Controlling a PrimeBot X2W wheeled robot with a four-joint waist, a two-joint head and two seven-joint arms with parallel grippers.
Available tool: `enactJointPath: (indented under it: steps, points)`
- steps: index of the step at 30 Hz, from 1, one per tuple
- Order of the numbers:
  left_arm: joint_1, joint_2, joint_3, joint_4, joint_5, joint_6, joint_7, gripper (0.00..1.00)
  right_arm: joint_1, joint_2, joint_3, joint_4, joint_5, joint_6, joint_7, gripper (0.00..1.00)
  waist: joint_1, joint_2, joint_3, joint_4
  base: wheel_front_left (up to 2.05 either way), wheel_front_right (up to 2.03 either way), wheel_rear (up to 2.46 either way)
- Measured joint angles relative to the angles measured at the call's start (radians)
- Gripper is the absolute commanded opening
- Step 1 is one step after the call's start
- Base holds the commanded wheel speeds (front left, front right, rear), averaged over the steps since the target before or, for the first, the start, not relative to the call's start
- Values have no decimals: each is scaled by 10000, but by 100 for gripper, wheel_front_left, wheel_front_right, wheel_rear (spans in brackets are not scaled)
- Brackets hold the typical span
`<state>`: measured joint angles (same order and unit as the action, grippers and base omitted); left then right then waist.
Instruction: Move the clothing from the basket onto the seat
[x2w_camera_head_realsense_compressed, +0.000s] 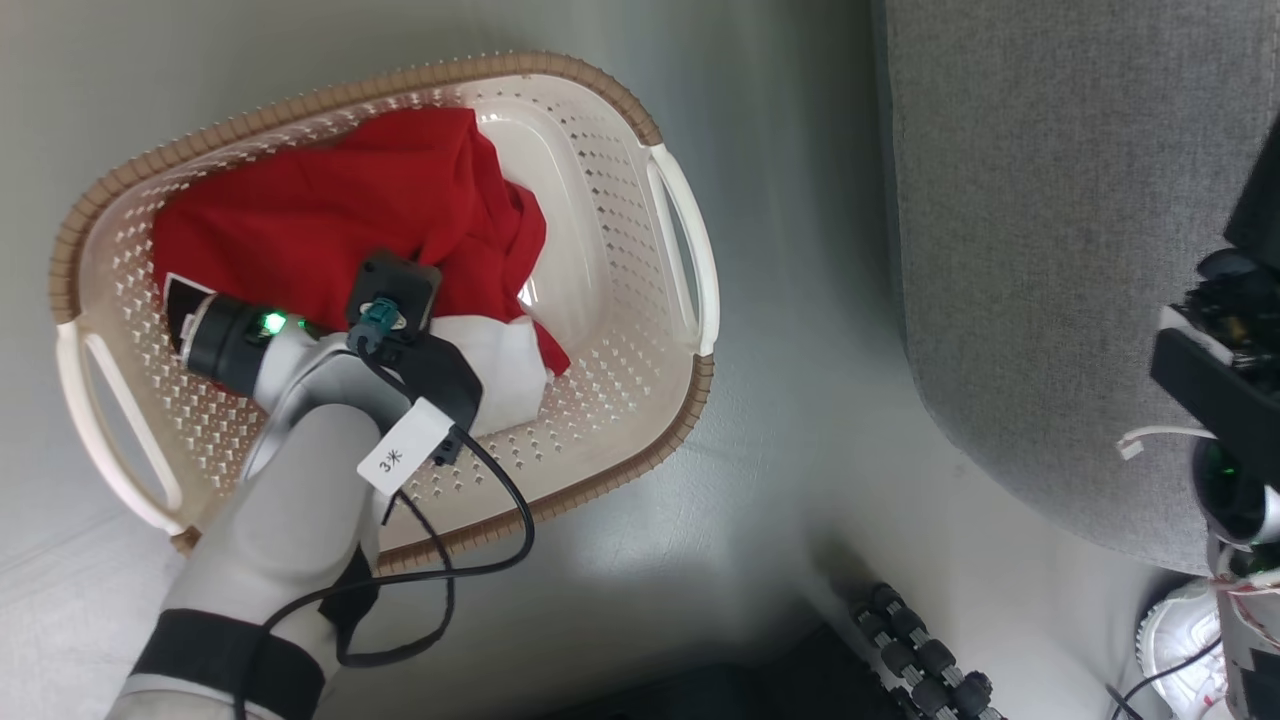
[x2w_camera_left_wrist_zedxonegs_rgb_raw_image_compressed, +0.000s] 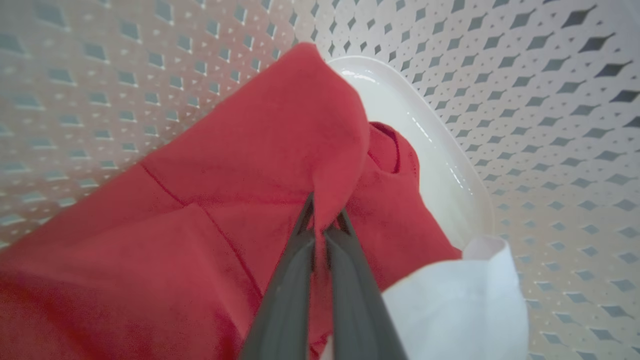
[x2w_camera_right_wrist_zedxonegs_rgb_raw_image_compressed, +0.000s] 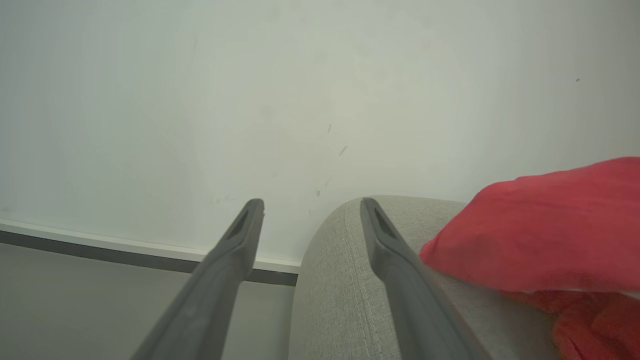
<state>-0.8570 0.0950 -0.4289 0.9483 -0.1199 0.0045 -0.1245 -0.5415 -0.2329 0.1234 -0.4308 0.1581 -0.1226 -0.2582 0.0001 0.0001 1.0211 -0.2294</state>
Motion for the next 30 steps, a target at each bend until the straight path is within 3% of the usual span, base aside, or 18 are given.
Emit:
enactJointPath:
  steps: [7,16,30]
  points:
    - [8,-265,33,-8,-265,-443,-945,0,-32,35,219,558,-109,138,2,100,0,-2,-406,186,0,0,0]
    - [301,-378,-82,-259,-608,-851,-1241,0,0,33,313,1649,-105,349,2,100,-1,-2,-1343,641,0,0,0]
    - [623,-460,-339,-2188,-809,-1198,-1250,0,398,159,267,3227,219,554,2,100,-2,-3,-3288,1459,0,0,0]
